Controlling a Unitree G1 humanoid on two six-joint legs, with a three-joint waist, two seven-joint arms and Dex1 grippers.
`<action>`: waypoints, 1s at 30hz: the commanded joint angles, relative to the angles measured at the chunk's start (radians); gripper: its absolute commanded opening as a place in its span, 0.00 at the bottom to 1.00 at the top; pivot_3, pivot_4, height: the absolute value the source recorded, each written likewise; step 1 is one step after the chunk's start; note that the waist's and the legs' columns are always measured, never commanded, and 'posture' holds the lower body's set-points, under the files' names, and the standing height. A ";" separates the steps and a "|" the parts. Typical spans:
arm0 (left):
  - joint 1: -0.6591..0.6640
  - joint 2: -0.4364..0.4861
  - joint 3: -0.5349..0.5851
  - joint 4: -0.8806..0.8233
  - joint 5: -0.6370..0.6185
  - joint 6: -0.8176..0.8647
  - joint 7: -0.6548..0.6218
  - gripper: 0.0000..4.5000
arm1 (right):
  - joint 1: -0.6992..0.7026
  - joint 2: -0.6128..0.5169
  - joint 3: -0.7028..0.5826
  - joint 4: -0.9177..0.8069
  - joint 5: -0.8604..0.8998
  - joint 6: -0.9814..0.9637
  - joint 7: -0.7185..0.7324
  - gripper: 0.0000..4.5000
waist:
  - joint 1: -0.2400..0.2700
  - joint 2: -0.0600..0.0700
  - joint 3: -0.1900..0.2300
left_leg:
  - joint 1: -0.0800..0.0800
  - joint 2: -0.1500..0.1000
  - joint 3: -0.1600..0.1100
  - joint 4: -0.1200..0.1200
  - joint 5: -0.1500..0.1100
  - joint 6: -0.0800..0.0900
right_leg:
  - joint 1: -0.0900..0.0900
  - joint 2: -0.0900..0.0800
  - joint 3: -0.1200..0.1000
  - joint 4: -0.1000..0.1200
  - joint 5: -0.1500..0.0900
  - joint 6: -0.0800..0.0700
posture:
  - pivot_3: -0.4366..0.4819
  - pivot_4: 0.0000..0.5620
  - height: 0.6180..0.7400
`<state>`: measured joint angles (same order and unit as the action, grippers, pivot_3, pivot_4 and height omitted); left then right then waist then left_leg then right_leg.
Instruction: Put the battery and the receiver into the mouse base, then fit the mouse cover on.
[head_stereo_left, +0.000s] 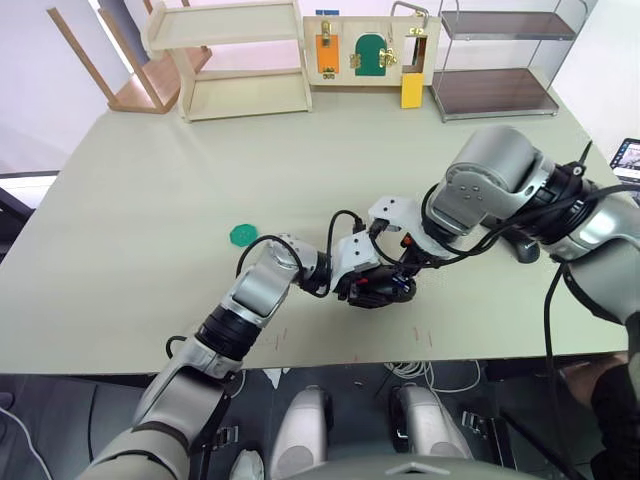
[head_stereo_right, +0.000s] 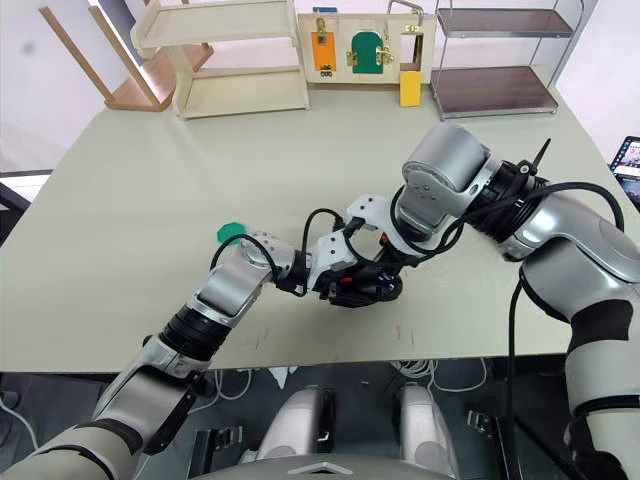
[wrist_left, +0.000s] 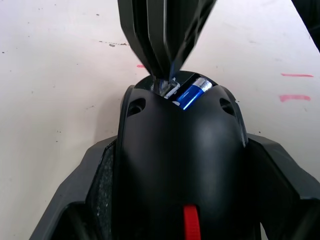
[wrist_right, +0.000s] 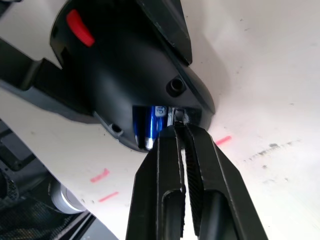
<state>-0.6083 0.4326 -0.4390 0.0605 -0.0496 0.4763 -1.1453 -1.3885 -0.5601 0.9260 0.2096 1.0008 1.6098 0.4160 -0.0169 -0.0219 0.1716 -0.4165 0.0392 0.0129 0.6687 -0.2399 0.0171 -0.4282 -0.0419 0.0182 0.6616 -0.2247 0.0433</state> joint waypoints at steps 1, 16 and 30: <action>0.022 0.006 -0.020 -0.008 0.000 0.020 -0.003 0.67 | 0.005 0.006 -0.011 0.014 -0.024 0.005 -0.011 0.00 | 0.000 0.000 0.000 | 0.000 0.000 0.000 0.000 0.000 0.000 | 0.000 0.000 0.000 0.000 0.000 0.000 | 0.48 0.27 1.00; 0.027 0.014 -0.020 -0.006 -0.007 0.023 0.000 0.67 | 0.023 -0.007 -0.014 0.005 0.010 0.005 -0.015 0.15 | -0.001 0.000 0.000 | 0.000 0.000 0.000 0.000 0.000 0.000 | 0.000 0.000 0.000 0.000 0.000 0.000 | 0.48 0.27 1.00; 0.024 0.027 -0.024 0.001 -0.008 0.013 -0.011 0.67 | 0.018 -0.126 -0.107 -0.095 0.025 0.005 0.069 0.40 | -0.002 0.000 0.000 | 0.000 0.000 0.000 -0.001 0.000 0.000 | -0.001 0.000 0.000 -0.001 0.000 0.000 | 0.48 0.27 1.00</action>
<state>-0.6030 0.4447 -0.4404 0.0516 -0.0631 0.4749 -1.1396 -1.3619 -0.6370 0.8767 0.1707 1.0243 1.6099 0.4513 -0.0185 -0.0220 0.1717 -0.4170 0.0395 0.0131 0.6675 -0.2399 0.0171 -0.4294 -0.0415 0.0186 0.6610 -0.2249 0.0432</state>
